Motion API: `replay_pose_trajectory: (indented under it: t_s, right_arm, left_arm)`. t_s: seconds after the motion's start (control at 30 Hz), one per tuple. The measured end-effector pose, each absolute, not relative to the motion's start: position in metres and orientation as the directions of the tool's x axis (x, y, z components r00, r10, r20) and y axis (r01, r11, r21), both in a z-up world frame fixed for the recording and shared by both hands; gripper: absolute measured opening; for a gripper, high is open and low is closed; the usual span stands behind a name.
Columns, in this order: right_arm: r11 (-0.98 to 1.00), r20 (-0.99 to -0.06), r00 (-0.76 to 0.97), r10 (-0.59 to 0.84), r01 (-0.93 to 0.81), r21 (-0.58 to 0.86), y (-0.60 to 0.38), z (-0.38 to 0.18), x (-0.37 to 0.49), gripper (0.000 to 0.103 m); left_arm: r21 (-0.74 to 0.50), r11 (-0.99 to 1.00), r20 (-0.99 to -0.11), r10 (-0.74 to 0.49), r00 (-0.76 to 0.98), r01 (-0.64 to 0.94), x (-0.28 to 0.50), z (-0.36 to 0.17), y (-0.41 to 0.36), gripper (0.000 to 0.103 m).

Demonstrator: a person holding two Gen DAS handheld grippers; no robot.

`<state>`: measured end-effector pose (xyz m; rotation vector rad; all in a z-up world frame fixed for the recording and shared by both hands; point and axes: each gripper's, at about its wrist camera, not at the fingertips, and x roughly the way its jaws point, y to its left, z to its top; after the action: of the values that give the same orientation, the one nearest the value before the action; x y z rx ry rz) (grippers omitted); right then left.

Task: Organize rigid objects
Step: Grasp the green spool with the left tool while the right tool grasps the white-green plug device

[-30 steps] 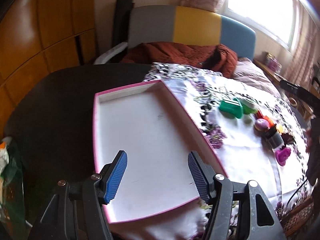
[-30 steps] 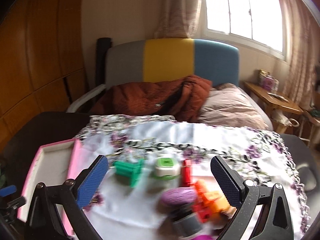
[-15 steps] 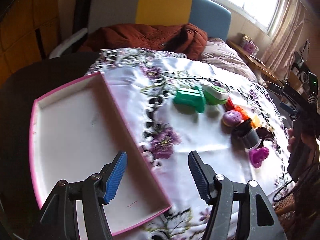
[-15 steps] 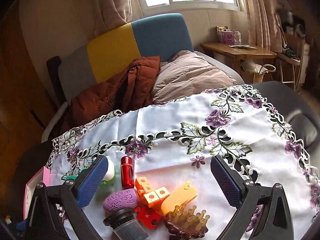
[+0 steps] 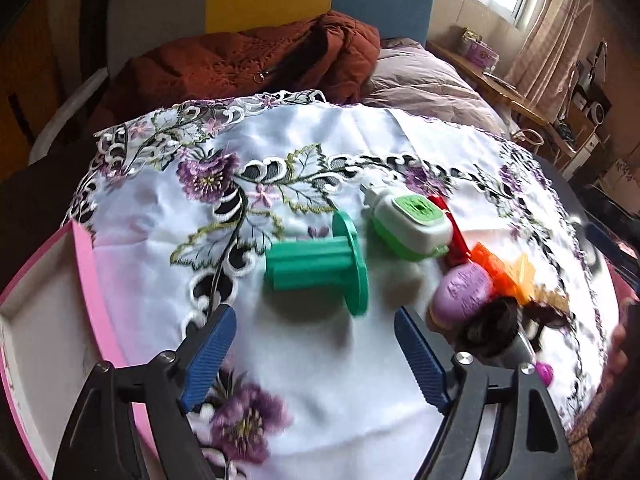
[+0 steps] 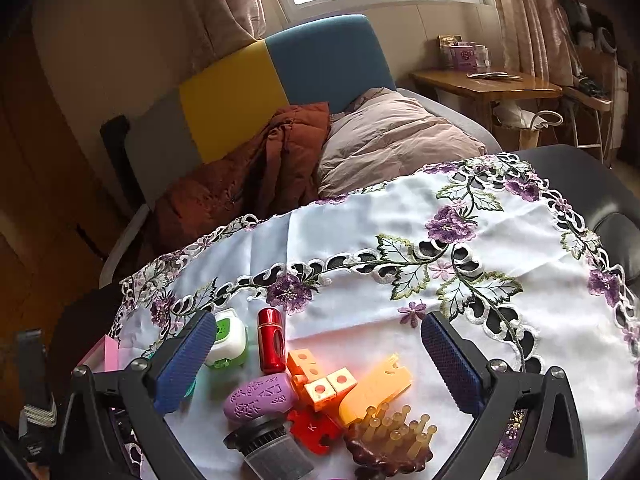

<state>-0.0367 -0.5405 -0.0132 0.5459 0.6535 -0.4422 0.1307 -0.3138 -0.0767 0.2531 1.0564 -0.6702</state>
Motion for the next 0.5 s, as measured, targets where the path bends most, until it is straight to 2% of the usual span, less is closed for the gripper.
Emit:
replay_pose_trajectory:
  t_s: [0.17,0.23,0.27,0.3,0.5]
  right_arm:
    - [0.768,-0.671,0.713,-0.201,0.54,0.344,-0.542,-0.015,-0.035,0.103]
    - [0.769,-0.673,0.713,-0.197,0.538,0.346,-0.543,-0.016,-0.034,0.103]
    - [0.77,-0.675,0.711,-0.197,0.539,0.343,-0.542,-0.016,-0.034,0.103]
    - [0.771,-0.677,0.708,-0.199,0.54,0.339,-0.542,-0.017,-0.034,0.103]
    - [0.795,-0.699,0.692,-0.178,0.52,0.313,-0.536,-0.021,-0.027,0.103]
  left_arm:
    - [-0.114,0.777,-0.874,-0.374,0.309,0.619,0.149,-0.09,-0.336,0.094]
    - [-0.122,0.784,-0.88,-0.37,0.3,0.609,0.155,-0.095,-0.341,0.093]
    - [-0.133,0.784,-0.881,-0.374,0.29,0.606,0.158,-0.099,-0.342,0.082]
    - [-0.143,0.787,-0.884,-0.374,0.281,0.6,0.16,-0.102,-0.341,0.061]
    - [-0.18,0.768,-0.849,-0.437,0.297,0.615,0.136,-0.09,-0.315,0.06]
